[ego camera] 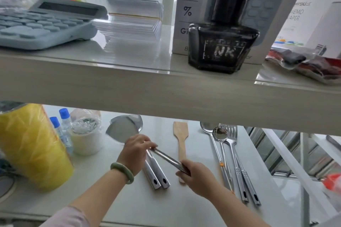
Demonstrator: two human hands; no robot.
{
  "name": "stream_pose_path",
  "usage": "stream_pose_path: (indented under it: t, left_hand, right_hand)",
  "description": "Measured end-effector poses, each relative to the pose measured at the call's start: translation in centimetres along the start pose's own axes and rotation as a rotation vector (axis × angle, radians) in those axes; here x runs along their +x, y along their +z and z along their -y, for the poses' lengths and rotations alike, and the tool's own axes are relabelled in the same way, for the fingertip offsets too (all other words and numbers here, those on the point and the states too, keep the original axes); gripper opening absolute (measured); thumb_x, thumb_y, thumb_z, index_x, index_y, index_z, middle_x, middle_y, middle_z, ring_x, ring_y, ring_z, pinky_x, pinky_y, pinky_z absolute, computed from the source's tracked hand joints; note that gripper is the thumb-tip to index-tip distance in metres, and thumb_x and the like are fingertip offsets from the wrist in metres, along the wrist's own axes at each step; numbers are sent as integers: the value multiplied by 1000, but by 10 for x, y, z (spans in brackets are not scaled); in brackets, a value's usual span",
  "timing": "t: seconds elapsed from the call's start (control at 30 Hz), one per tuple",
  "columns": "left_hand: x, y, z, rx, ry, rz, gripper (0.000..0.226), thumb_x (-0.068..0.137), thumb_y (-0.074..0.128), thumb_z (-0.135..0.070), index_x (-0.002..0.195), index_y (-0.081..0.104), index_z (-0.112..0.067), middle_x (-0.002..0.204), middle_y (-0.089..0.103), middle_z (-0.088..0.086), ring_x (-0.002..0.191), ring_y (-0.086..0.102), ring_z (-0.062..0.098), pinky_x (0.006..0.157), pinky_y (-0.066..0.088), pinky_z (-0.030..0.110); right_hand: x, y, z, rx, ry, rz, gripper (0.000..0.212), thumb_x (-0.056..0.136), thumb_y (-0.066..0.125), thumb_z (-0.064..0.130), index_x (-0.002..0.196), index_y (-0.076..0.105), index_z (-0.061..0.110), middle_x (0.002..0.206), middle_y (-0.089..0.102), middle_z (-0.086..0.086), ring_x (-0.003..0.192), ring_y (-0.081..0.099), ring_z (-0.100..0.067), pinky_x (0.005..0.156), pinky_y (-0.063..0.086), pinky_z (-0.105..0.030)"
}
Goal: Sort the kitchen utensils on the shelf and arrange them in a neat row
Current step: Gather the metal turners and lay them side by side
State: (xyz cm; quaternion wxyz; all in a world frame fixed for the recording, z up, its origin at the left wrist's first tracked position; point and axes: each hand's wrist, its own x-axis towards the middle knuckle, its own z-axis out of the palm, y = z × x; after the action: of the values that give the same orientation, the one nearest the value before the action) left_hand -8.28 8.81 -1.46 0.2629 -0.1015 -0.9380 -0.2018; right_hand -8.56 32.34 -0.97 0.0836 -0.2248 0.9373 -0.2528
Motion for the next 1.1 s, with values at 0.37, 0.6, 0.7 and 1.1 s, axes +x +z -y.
stream_pose_path:
  t: [0.37, 0.6, 0.7, 1.1]
  left_hand:
    - [-48, 17, -35, -559, -1082, -17, 53, 84, 40, 5, 136, 37, -6, 137, 42, 17, 121, 49, 29, 109, 36, 39]
    - [-50, 23, -40, -754, -1218, 70, 49, 82, 49, 0, 130, 44, -6, 125, 60, 7, 111, 59, 26, 103, 46, 42]
    - [-53, 38, -28, -851, -1187, 124, 42, 76, 51, -7, 117, 58, -11, 109, 68, 1, 105, 63, 24, 99, 49, 44]
    - [-49, 16, -53, -828, -1100, 186, 22, 88, 57, -21, 109, 62, -16, 94, 71, 10, 86, 66, 24, 78, 53, 36]
  right_hand:
    - [38, 43, 33, 274, 171, -102, 18, 78, 47, 10, 95, 53, 10, 98, 56, -12, 71, 51, -18, 68, 45, -19]
    - [45, 49, 56, 227, 268, 10, 50, 86, 52, 26, 135, 39, 30, 127, 60, 5, 116, 54, -16, 99, 40, -26]
    - [45, 53, 57, 350, 280, 24, 51, 83, 58, 30, 132, 44, 31, 122, 63, 8, 110, 58, -12, 97, 44, -25]
    - [25, 55, 64, 935, 336, 96, 29, 92, 46, 14, 107, 65, 30, 93, 73, -2, 73, 68, -11, 60, 53, -25]
